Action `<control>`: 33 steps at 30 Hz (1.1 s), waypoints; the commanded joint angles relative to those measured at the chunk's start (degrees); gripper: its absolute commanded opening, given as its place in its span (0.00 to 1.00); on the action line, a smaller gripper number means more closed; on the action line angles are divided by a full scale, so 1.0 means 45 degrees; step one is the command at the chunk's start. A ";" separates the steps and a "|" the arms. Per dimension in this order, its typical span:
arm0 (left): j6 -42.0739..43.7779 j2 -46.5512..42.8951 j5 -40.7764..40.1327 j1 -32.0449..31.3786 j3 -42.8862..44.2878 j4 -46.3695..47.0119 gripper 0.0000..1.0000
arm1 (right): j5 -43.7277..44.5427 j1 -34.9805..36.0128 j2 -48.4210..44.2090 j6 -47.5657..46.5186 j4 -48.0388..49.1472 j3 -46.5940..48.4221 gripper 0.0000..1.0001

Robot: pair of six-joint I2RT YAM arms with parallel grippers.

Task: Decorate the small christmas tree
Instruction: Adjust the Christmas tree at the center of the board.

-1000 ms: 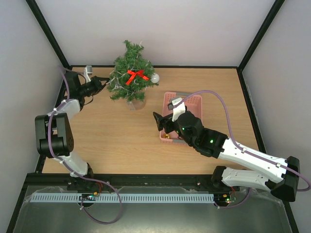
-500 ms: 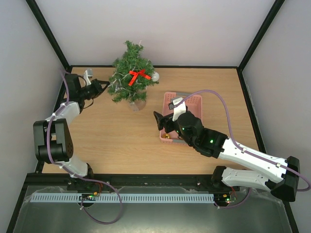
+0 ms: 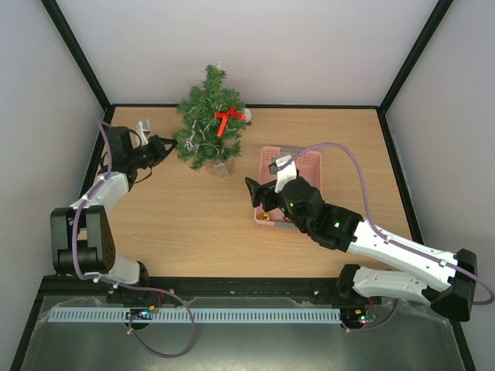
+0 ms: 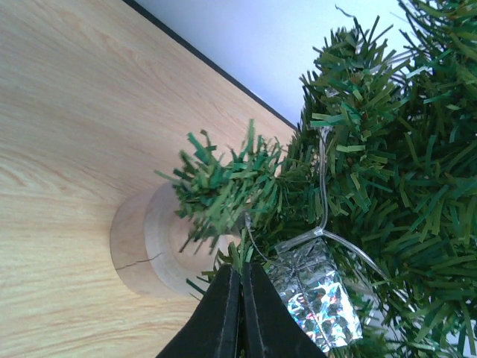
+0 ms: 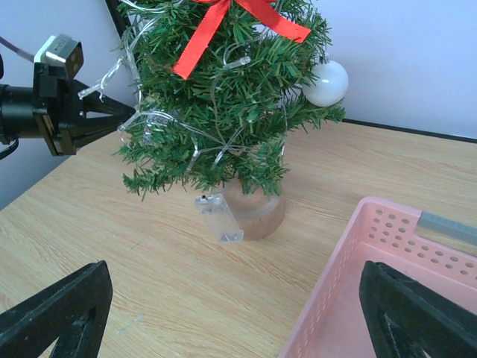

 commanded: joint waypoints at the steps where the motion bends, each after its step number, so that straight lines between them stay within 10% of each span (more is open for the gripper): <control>1: -0.0417 -0.0731 -0.0136 -0.0437 -0.0568 -0.0126 0.03 | 0.0098 -0.0102 -0.0043 0.0319 -0.0268 0.0037 0.89; 33: -0.2053 -0.3807 -0.1770 -0.2624 -0.2838 0.0105 0.08 | -0.0199 -0.0307 0.0038 0.0680 -0.0458 -0.0138 0.89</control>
